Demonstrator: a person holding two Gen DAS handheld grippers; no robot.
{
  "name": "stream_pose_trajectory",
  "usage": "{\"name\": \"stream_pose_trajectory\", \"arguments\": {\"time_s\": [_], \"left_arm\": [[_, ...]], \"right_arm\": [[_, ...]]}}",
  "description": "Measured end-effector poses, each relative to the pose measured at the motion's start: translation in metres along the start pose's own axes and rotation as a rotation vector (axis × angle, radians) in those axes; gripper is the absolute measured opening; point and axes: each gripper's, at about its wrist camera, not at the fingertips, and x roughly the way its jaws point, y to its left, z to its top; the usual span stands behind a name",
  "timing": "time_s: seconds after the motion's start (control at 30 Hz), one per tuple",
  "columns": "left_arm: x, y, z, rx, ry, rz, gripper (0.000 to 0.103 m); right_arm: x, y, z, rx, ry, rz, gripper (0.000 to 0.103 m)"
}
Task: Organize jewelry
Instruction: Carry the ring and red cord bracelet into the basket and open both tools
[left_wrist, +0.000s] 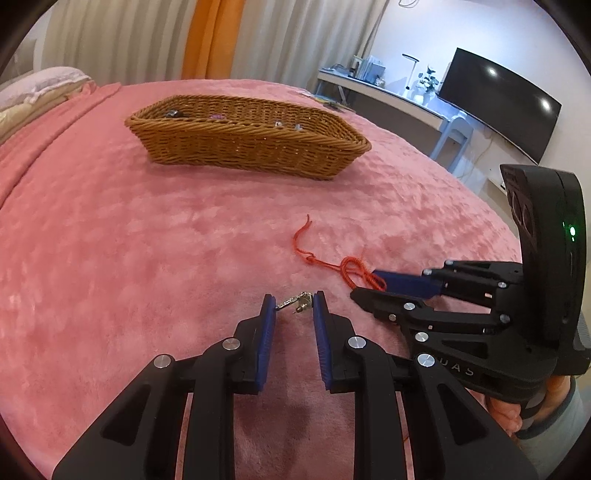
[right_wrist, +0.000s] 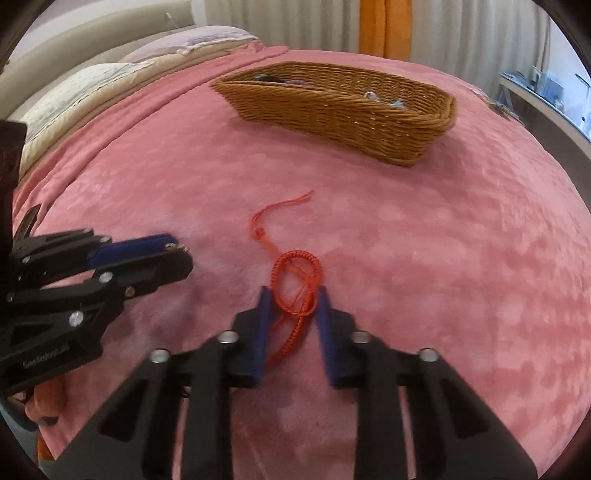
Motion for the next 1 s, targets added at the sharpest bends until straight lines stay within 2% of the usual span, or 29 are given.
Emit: {"name": "stream_pose_trajectory", "arguments": {"time_s": [0.03, 0.3, 0.5, 0.73, 0.87, 1.0], "left_arm": [[-0.002, 0.001, 0.000, -0.003, -0.007, -0.002, 0.019], [-0.027, -0.003, 0.003, 0.001, -0.098, -0.027, 0.019], [-0.055, -0.019, 0.023, 0.059, -0.185, -0.020, 0.019], [-0.076, -0.025, 0.081, 0.104, -0.290, 0.017, 0.019], [-0.071, -0.020, 0.123, 0.121, -0.341, 0.033, 0.019], [-0.055, -0.014, 0.161, 0.121, -0.371, 0.051, 0.019]], "right_arm": [[-0.002, 0.002, -0.001, -0.010, -0.006, 0.004, 0.007], [-0.033, 0.005, -0.001, -0.018, -0.107, 0.019, 0.006], [-0.080, -0.004, 0.025, -0.007, -0.220, -0.005, 0.006], [-0.128, -0.013, 0.084, -0.057, -0.395, -0.041, 0.006], [-0.127, -0.025, 0.125, -0.051, -0.446, -0.052, 0.006], [-0.106, -0.042, 0.165, -0.021, -0.458, -0.049, 0.006]]}}
